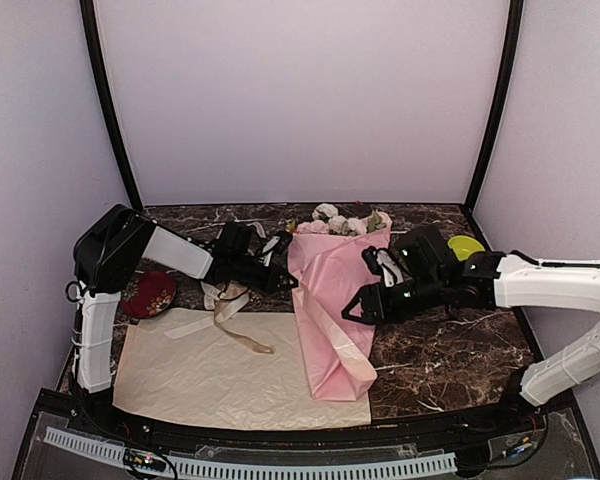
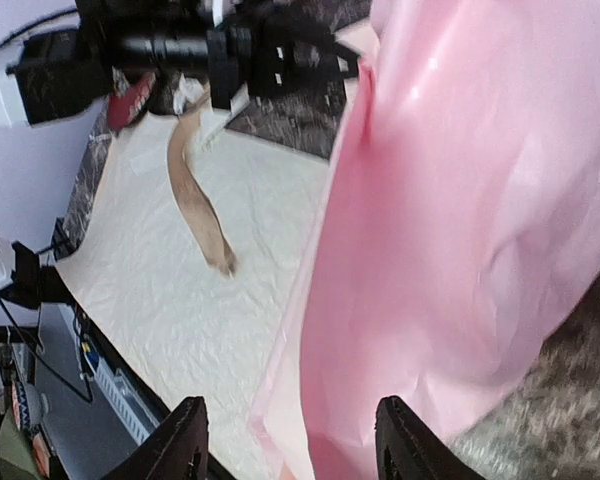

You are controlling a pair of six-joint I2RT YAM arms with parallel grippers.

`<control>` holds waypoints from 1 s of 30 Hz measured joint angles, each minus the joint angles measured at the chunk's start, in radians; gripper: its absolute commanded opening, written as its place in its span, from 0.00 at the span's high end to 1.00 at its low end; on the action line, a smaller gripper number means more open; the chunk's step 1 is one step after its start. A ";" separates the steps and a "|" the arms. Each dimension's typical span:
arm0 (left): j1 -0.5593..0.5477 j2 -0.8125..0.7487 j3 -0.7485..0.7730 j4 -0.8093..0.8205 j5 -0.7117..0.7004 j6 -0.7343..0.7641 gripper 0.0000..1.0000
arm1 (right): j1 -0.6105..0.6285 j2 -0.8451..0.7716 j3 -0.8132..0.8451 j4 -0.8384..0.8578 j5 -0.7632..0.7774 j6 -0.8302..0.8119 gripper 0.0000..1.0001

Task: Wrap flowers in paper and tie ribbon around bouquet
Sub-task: Fold the two-thirds-folded wrapping paper at the center of the board.

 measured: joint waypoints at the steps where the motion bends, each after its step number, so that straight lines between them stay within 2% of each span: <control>1: 0.002 0.000 0.000 0.001 -0.001 0.001 1.00 | 0.029 -0.040 -0.062 0.015 0.022 0.031 0.39; 7: 0.004 0.000 0.000 -0.001 -0.006 0.004 1.00 | 0.212 -0.169 -0.319 0.079 0.070 0.178 0.23; 12: 0.004 0.000 0.000 -0.009 -0.012 0.013 1.00 | 0.324 -0.192 -0.415 0.191 0.117 0.243 0.23; 14: 0.004 0.000 0.000 -0.016 -0.014 0.017 1.00 | 0.359 -0.188 -0.425 0.237 0.136 0.251 0.29; 15: 0.004 0.000 0.000 -0.022 -0.015 0.019 1.00 | 0.373 -0.182 -0.428 0.259 0.150 0.257 0.35; 20: 0.004 0.000 0.000 -0.042 -0.024 0.033 1.00 | 0.407 -0.140 -0.429 0.282 0.248 0.276 0.79; 23: 0.004 0.000 0.004 -0.057 -0.030 0.041 1.00 | 0.435 -0.143 -0.418 0.218 0.356 0.306 0.97; 24: 0.004 0.000 0.006 -0.061 -0.031 0.044 1.00 | 0.446 -0.145 -0.409 0.189 0.392 0.314 1.00; 28: 0.004 0.002 0.022 -0.076 -0.043 0.051 1.00 | 0.519 -0.131 -0.340 0.069 0.531 0.351 1.00; 30: 0.004 0.002 0.030 -0.082 -0.046 0.053 1.00 | 0.565 -0.076 -0.267 -0.010 0.595 0.365 1.00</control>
